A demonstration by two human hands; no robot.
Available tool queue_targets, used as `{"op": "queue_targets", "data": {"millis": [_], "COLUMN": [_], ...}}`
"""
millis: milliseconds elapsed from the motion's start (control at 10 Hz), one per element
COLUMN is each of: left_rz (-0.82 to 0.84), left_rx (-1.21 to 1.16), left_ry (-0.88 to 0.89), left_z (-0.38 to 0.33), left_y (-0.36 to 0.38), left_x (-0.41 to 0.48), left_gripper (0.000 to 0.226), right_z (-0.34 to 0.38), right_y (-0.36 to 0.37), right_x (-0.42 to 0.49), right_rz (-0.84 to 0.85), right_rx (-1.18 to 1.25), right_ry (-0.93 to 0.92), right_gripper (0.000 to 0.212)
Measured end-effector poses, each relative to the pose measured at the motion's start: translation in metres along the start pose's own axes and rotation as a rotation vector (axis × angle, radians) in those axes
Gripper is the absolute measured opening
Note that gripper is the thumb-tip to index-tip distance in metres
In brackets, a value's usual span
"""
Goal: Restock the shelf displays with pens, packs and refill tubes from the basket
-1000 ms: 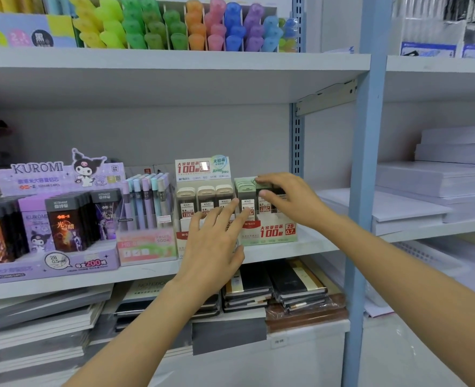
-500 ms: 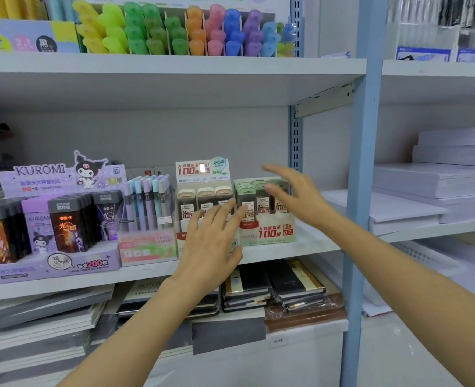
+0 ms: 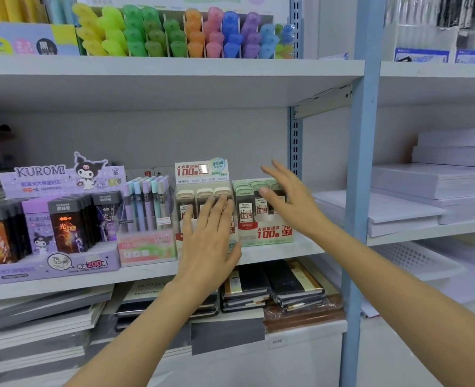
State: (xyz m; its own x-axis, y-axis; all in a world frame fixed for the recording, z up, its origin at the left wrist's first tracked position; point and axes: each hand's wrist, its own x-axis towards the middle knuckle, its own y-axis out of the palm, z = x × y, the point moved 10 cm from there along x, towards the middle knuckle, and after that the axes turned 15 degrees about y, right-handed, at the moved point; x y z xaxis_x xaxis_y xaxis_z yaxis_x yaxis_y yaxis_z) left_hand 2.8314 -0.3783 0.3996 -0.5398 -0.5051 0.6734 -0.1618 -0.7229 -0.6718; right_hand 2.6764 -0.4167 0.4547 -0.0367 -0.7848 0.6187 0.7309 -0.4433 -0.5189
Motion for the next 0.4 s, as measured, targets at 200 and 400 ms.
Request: {"op": "queue_targets", "data": {"millis": [200, 400], "left_rz": [0.017, 0.000], "left_rx": [0.072, 0.022], "left_ry": [-0.133, -0.110], "left_z": [0.010, 0.010], "left_y": [0.000, -0.003], "left_x": [-0.018, -0.020], "left_gripper": [0.085, 0.083], "right_z": [0.000, 0.009], "right_y": [0.030, 0.030], "right_x": [0.004, 0.001], "right_rz": [-0.089, -0.059], "right_rx": [-0.215, -0.188], "right_ry": [0.156, 0.115], "right_gripper": [0.050, 0.046]}}
